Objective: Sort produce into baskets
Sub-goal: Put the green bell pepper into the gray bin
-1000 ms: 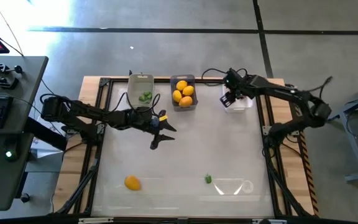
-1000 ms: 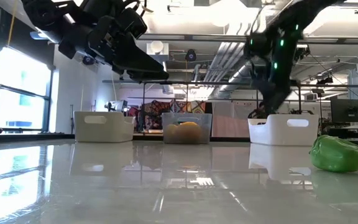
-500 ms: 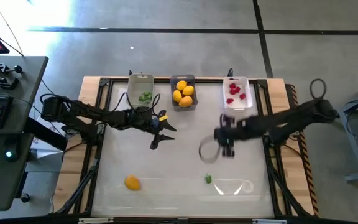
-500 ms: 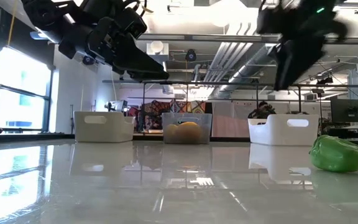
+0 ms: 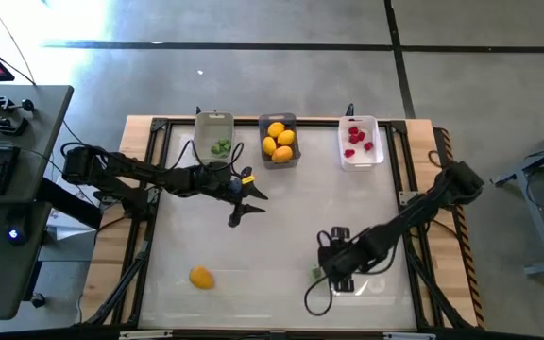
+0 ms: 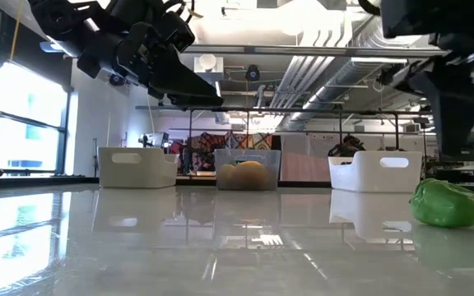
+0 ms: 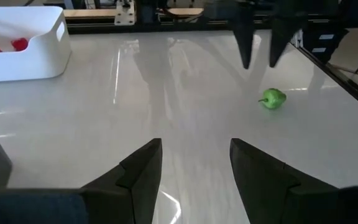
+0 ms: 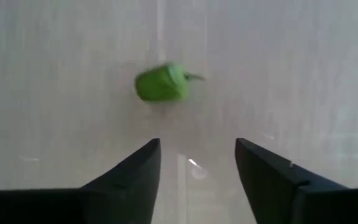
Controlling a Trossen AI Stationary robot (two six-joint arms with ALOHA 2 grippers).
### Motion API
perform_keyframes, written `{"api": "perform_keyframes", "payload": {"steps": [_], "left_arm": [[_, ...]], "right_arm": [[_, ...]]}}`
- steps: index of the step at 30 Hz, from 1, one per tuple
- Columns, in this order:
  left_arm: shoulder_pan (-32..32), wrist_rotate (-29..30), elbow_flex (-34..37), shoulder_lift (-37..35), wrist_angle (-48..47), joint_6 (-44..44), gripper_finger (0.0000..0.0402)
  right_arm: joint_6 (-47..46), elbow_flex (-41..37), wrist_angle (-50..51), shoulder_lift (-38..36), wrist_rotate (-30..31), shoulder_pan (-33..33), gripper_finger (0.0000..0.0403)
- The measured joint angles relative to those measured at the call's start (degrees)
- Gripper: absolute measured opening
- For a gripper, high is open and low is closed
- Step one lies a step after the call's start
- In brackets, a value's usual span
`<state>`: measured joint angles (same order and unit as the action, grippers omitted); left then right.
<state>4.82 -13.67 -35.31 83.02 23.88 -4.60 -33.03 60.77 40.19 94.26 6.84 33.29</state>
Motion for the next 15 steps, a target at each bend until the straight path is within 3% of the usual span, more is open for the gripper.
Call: {"api": "perform_keyframes", "payload": {"steps": [5,15], "left_arm": [[-0.38,0.00,0.00,0.00,-0.08,-0.02,0.0177],[-1.25,-0.04,0.00,0.00,-0.52,-0.16,0.0177]], "right_arm": [[2.96,6.17,1.06,5.75,1.08,1.04,0.0235],[8.03,11.76,2.18,11.60,1.12,0.93,0.0240]]}}
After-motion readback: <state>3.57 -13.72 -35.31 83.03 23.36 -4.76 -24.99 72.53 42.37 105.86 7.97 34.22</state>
